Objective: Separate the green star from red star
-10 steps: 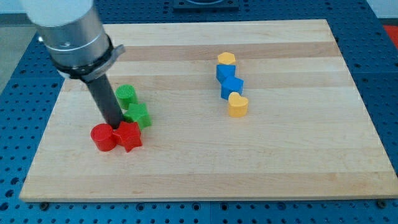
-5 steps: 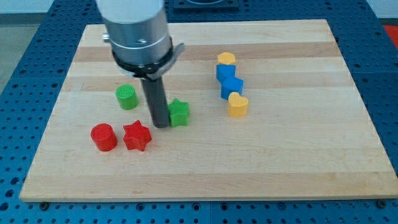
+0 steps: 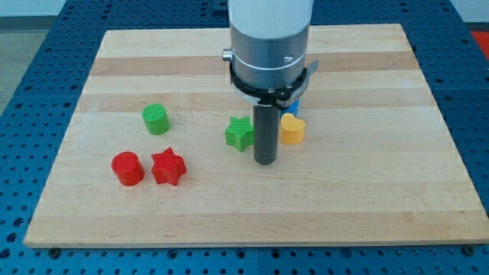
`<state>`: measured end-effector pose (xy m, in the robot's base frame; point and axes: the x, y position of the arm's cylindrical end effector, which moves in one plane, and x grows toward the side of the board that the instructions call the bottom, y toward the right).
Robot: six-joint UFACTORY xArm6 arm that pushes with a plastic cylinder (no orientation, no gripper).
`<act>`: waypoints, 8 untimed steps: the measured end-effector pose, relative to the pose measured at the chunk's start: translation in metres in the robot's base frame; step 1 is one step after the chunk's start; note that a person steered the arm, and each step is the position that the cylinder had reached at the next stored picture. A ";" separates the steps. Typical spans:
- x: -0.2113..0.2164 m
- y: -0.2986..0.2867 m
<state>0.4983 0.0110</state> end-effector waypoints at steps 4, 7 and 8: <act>-0.001 -0.029; -0.055 -0.025; -0.057 -0.072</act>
